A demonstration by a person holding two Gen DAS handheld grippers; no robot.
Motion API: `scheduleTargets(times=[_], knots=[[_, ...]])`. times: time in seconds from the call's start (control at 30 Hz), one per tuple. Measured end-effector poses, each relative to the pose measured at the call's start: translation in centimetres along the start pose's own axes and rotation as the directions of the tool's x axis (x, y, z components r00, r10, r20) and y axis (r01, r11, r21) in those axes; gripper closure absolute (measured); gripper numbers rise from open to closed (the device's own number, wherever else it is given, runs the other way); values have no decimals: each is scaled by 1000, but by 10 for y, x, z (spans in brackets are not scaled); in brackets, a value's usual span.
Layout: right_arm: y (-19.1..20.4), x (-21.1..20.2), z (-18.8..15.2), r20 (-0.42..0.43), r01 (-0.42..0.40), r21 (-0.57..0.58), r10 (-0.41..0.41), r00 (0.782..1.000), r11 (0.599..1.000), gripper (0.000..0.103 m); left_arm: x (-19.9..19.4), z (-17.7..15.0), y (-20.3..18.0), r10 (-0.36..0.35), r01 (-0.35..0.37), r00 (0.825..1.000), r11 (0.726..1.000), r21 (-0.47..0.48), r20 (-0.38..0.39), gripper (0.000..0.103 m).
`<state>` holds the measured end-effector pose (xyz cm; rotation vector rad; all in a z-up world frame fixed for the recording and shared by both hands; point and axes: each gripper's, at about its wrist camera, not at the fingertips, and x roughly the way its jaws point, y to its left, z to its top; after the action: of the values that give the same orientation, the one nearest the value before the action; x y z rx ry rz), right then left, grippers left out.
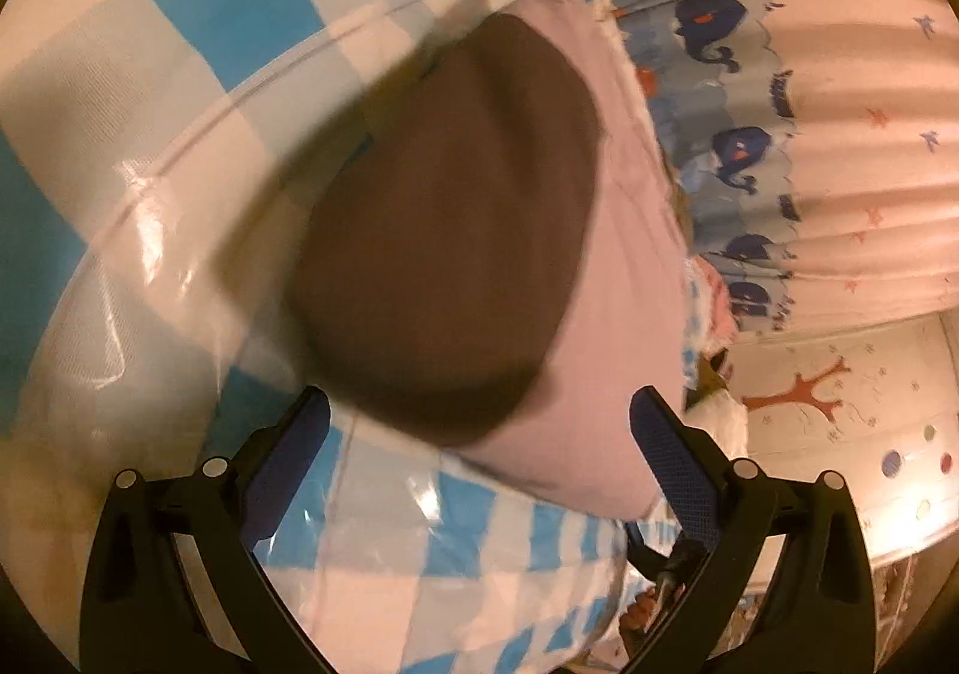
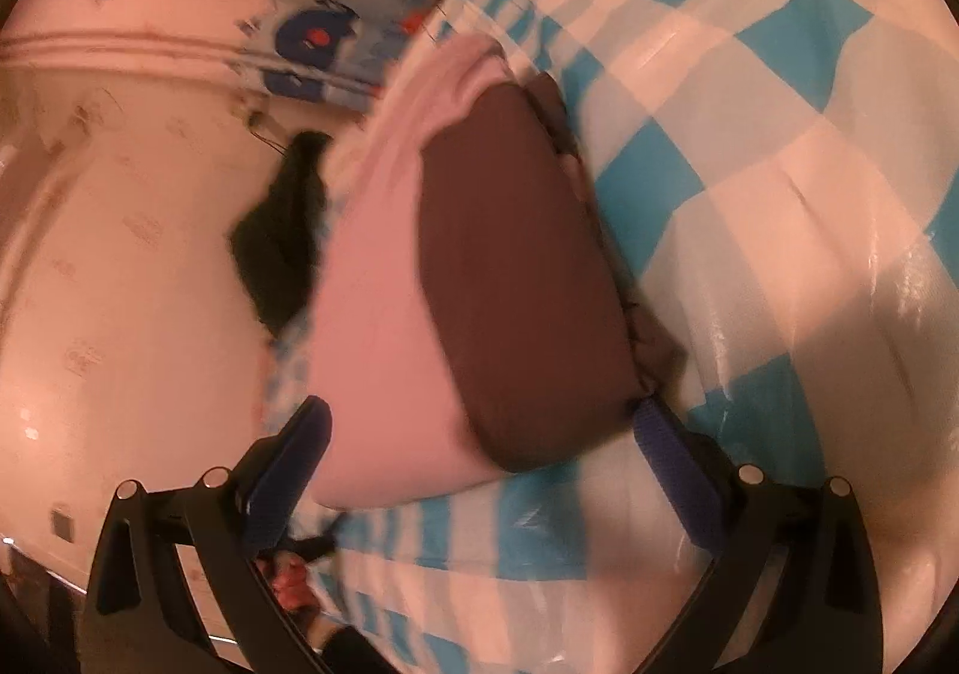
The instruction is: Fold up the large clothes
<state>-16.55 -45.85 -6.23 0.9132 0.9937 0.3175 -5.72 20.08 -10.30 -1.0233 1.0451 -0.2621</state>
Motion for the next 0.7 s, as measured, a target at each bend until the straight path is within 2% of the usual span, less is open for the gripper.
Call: scheduleTargets(times=[0.07,0.1,0.2,0.27,0.33,0.4,0.43,0.5,0.57,0.6,0.63,0.67,0.7], knots=[[2,3,0,10,43,11,-43,999,999,7,3,1,-1,-17,17,1000,1000,-15,0,7],[6,4,-1,16,25,11,-26,1000,1000,6,3,1,-3,-34,34,999,999,-13,0,7],[3,4,-1,58,-62,49,59,997,997,5,11,9,-5,12,-11,1000,1000,-16,25,7],[-5,5,5,83,-114,88,106,991,990,5,15,15,-6,-23,24,999,998,-50,33,7],[-14,14,11,64,-71,101,64,996,992,7,12,14,-13,-41,43,997,999,-33,69,7],[-13,18,11,57,-33,107,27,998,994,7,17,13,-18,0,0,998,1000,12,64,7],[-6,20,11,54,-24,96,19,998,995,7,25,13,-16,46,-46,998,999,18,36,7],[1,19,10,76,-64,86,58,995,994,5,33,14,-15,63,-64,998,998,18,28,7],[-5,18,15,103,-103,102,93,990,989,7,38,16,-22,21,-22,999,999,28,24,10],[-8,16,15,119,-115,109,102,988,987,12,39,17,-27,35,-36,999,999,34,38,14],[-7,14,16,131,-112,106,97,987,988,21,40,17,-31,43,-45,998,998,44,39,24],[-4,10,15,146,-70,87,56,988,994,54,39,17,-35,55,-57,998,997,58,44,32],[-1,3,12,162,-87,69,75,984,994,60,37,17,-36,58,-61,997,996,64,49,37]])
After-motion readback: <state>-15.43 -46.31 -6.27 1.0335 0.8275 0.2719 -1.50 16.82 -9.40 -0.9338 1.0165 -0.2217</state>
